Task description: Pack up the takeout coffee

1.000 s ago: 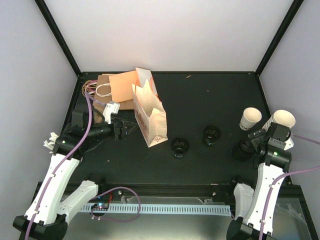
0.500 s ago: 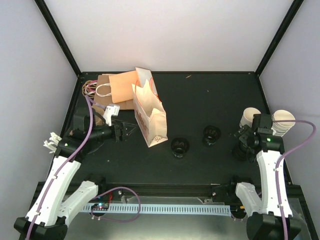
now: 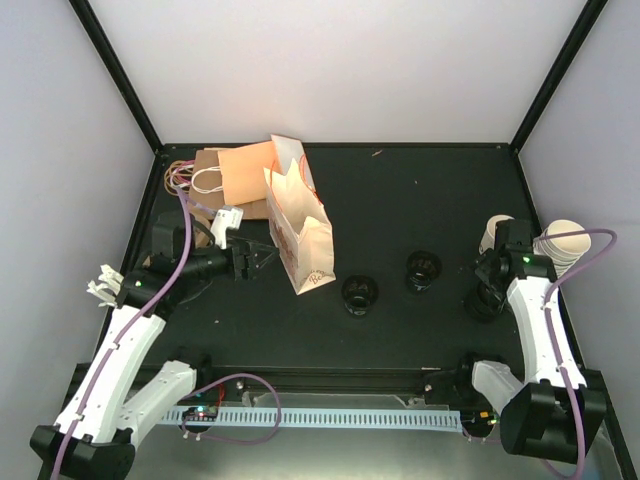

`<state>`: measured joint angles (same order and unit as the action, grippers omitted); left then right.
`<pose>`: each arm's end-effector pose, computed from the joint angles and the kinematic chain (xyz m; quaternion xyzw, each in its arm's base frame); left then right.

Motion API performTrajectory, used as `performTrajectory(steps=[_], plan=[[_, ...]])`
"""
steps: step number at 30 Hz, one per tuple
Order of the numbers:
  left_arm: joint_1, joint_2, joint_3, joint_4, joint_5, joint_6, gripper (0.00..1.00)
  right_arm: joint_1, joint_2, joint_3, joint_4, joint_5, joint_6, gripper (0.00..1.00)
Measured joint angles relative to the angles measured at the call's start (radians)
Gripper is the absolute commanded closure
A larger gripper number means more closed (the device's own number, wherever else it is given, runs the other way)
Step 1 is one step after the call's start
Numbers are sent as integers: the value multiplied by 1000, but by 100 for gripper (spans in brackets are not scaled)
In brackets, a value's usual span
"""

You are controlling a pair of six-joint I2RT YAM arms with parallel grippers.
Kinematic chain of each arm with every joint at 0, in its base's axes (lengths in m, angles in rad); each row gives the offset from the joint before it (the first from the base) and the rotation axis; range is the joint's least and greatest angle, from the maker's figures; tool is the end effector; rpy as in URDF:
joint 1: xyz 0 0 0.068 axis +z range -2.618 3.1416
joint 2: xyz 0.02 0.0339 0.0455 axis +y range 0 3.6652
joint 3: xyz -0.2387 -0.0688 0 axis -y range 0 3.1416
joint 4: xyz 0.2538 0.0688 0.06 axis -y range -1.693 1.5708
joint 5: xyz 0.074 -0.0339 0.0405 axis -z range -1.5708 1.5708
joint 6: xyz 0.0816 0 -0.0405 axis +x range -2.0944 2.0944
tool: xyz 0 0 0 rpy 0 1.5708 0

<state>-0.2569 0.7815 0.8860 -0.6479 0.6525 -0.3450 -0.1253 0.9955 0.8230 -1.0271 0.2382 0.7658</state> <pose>0.1959 -0.1027 0.2960 0.1210 0.8311 -0.4046 0.3618 0.2020 -0.0449 0.1865 0.4403 0.8711 -0.0532 0.2107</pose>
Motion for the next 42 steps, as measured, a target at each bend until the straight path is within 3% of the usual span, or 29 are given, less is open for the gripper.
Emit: performTrajectory(steps=[30, 33, 37, 42], plan=[[0, 14, -8, 14, 5, 1, 17, 1, 61, -66, 78, 7, 10, 18], [0, 18, -8, 14, 5, 1, 17, 1, 51, -62, 65, 8, 12, 30], [0, 18, -8, 14, 5, 1, 17, 1, 34, -49, 52, 12, 11, 35], [0, 19, -8, 14, 5, 1, 17, 1, 26, -29, 44, 14, 6, 59]])
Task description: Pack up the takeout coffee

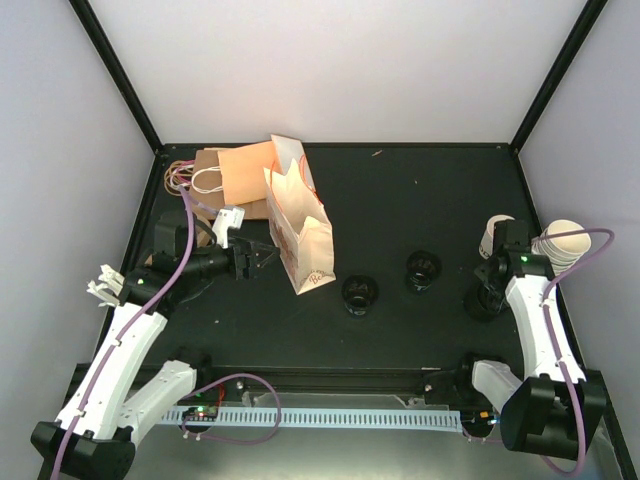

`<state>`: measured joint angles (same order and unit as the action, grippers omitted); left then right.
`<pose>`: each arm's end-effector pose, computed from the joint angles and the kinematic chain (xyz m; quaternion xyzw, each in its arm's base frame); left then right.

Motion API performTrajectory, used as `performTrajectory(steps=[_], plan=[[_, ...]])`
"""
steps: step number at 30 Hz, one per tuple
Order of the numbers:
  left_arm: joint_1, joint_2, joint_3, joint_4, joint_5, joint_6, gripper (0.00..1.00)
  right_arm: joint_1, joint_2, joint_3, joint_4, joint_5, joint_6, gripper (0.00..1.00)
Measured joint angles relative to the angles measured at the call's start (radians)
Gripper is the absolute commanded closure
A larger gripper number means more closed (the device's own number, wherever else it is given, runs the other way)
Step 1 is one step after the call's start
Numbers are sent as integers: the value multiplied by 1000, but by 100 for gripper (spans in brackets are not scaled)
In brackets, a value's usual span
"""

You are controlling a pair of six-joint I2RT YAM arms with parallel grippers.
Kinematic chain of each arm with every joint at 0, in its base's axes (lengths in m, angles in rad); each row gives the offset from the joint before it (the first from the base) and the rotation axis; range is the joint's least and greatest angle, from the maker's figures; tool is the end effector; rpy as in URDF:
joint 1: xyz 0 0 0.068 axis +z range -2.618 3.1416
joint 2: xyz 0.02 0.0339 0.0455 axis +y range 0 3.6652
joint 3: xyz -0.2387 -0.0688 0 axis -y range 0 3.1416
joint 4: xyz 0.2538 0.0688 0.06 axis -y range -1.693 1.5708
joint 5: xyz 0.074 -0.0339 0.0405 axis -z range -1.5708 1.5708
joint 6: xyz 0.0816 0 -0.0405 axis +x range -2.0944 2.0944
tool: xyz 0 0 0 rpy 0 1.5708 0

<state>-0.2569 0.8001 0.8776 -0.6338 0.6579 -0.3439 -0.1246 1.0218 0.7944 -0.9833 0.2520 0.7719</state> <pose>0.1999 -0.1041 0.2910 0.1208 0.8333 -0.4058 0.3556 0.2060 -0.0463 0.1752 0.4433 0.8699 -0.0607 0.2078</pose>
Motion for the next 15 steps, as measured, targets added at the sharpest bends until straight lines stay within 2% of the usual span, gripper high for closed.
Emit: performTrajectory(steps=[1, 2, 15], plan=[[0, 0, 0, 0, 0, 0, 17, 0, 0, 3, 0, 0, -5, 65], [0, 0, -1, 1, 0, 0, 17, 1, 0, 6, 0, -2, -4, 66], [0, 1, -3, 7, 0, 0, 17, 36, 51, 10, 20, -26, -10, 67]])
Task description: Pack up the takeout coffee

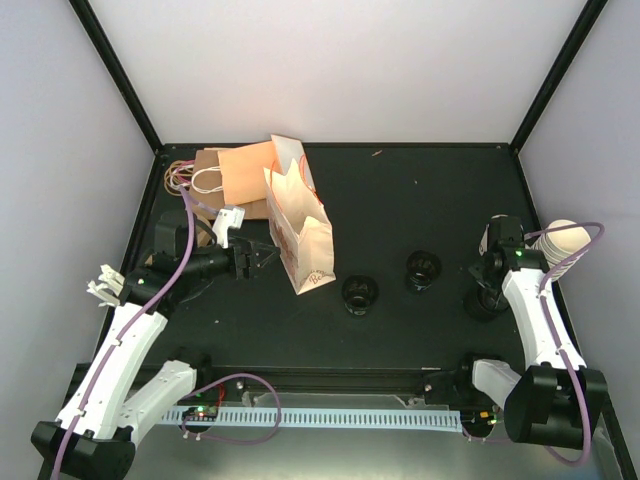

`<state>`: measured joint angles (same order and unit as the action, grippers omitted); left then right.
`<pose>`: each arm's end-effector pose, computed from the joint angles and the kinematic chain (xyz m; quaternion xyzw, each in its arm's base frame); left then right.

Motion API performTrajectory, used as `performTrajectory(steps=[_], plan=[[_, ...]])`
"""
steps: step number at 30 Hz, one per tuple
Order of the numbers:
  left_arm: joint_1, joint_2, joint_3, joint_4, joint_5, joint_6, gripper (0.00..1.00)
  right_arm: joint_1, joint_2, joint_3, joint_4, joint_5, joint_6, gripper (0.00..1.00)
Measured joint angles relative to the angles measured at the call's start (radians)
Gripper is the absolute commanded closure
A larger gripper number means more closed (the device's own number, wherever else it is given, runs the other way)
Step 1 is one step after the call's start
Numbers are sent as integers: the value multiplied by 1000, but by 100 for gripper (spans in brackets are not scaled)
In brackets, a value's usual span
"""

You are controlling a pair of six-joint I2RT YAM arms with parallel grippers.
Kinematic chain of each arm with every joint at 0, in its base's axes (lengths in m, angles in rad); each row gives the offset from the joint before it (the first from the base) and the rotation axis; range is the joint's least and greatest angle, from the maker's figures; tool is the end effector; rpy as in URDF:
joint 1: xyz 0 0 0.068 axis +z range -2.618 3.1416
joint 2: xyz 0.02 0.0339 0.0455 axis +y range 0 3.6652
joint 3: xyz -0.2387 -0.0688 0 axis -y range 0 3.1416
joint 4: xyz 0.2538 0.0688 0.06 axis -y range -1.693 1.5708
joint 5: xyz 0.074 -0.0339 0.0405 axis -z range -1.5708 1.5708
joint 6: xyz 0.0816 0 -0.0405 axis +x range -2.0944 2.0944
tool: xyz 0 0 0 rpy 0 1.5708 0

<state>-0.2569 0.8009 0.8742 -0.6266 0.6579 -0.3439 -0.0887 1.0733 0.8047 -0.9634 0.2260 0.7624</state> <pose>0.2006 -0.1043 0.2905 0.1213 0.8326 -0.4059 0.3568 0.2153 -0.0375 0.1690 0.4216 0.8842 -0.0495 0.1948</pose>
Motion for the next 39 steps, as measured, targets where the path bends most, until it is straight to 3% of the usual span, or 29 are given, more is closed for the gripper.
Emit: performTrajectory(steps=[2, 18, 24, 29, 31, 39], plan=[[0, 0, 0, 0, 0, 0, 17, 2, 0, 0, 1, 0, 1, 72], [0, 12, 0, 0, 0, 5, 17, 4, 9, -31, 39, -10, 2, 74], [0, 13, 0, 0, 0, 5, 17, 4, 9, -31, 44, -15, -1, 89], [0, 13, 0, 0, 0, 5, 17, 4, 8, -31, 47, -19, -2, 91], [0, 13, 0, 0, 0, 5, 17, 4, 8, -31, 45, -18, -2, 97], [0, 13, 0, 0, 0, 5, 17, 4, -8, -1, 12, -16, -6, 98]])
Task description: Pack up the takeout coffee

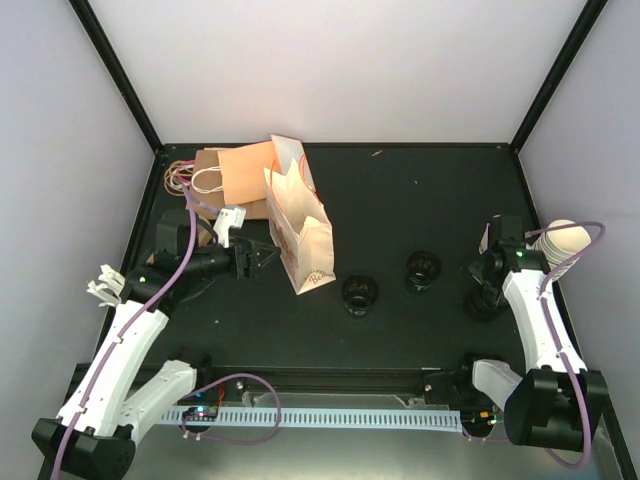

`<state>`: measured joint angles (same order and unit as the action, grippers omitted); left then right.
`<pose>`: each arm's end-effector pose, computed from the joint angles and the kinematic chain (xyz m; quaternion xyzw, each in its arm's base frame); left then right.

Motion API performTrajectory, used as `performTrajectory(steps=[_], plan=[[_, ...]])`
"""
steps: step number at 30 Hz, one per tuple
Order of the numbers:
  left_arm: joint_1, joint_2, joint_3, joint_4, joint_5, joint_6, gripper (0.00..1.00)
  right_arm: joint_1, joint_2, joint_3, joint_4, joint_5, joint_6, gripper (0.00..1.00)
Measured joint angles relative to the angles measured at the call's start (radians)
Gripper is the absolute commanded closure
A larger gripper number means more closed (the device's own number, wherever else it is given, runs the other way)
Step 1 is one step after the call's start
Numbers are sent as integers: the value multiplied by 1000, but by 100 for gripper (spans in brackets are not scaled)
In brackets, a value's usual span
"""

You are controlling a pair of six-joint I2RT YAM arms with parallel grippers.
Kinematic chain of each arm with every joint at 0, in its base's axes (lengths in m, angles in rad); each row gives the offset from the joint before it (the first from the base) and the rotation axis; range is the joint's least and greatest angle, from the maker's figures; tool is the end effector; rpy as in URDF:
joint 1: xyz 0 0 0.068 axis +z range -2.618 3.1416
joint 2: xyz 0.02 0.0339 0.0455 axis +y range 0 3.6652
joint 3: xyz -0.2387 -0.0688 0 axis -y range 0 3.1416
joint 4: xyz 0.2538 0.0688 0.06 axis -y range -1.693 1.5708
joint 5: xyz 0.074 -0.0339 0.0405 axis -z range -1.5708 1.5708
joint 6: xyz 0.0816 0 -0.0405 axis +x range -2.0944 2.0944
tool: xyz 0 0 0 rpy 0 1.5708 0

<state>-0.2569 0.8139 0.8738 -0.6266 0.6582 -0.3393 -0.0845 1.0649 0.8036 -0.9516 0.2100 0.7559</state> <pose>0.2027 -0.1049 0.2877 0.1212 0.8353 -0.4046 0.3521 0.2167 -0.0354 0.1706 0.4163 0.8859 -0.0391 0.2011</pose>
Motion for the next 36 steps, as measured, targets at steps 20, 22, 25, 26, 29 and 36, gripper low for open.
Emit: performTrajectory(steps=[20, 22, 25, 26, 29, 36], plan=[[0, -1, 0, 0, 0, 0, 17, 22, -3, 58, -51, 18, -18, 98], [0, -1, 0, 0, 0, 0, 17, 26, -4, 58, -51, 19, -18, 99], [0, -2, 0, 0, 0, 0, 17, 35, 0, 58, -51, 21, -18, 99], [0, -2, 0, 0, 0, 0, 17, 39, 3, 59, -51, 23, -18, 99], [0, -2, 0, 0, 0, 0, 17, 66, 8, 61, -59, 39, -14, 99], [0, -2, 0, 0, 0, -1, 17, 98, 7, 86, -74, 82, -5, 99]])
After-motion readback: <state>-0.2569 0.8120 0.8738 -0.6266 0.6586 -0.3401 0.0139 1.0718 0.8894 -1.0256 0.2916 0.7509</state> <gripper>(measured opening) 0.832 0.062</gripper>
